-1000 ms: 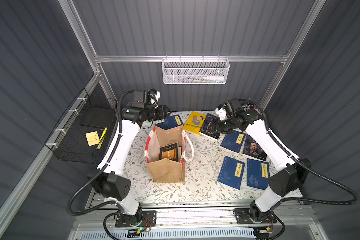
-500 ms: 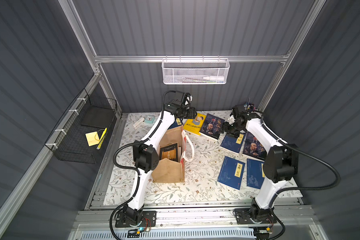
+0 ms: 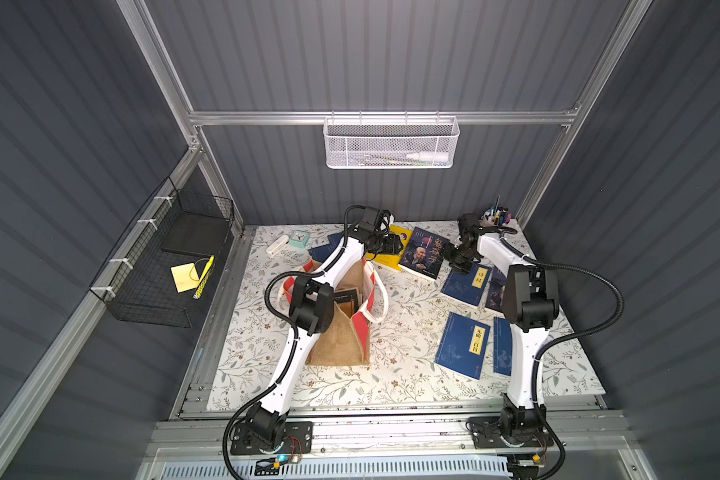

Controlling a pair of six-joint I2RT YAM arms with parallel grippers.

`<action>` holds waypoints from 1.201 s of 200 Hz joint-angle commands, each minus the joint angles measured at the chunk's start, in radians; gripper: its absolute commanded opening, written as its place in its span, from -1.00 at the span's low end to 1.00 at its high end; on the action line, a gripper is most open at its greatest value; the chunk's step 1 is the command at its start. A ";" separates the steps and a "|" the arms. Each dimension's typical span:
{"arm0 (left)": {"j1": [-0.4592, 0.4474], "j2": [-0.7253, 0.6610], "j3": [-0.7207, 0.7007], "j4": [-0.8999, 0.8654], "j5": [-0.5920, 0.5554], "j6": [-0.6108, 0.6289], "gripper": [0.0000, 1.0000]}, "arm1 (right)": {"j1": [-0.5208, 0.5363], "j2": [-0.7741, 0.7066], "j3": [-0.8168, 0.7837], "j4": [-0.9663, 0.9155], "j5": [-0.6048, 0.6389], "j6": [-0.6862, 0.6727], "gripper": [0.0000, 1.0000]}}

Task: Put the books into the canvas bag
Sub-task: Pick up the book from the center of the board.

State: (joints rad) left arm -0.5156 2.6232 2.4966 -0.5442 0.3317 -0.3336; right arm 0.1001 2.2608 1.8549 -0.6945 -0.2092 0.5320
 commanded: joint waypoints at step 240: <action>-0.041 0.086 -0.199 0.288 0.300 -0.315 -0.57 | 0.041 0.081 -0.050 0.068 -0.227 -0.020 0.08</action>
State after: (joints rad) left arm -0.5476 2.7041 2.3913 -0.3500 0.5026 -0.6094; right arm 0.1158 2.3501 1.8687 -0.5625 -0.3843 0.5297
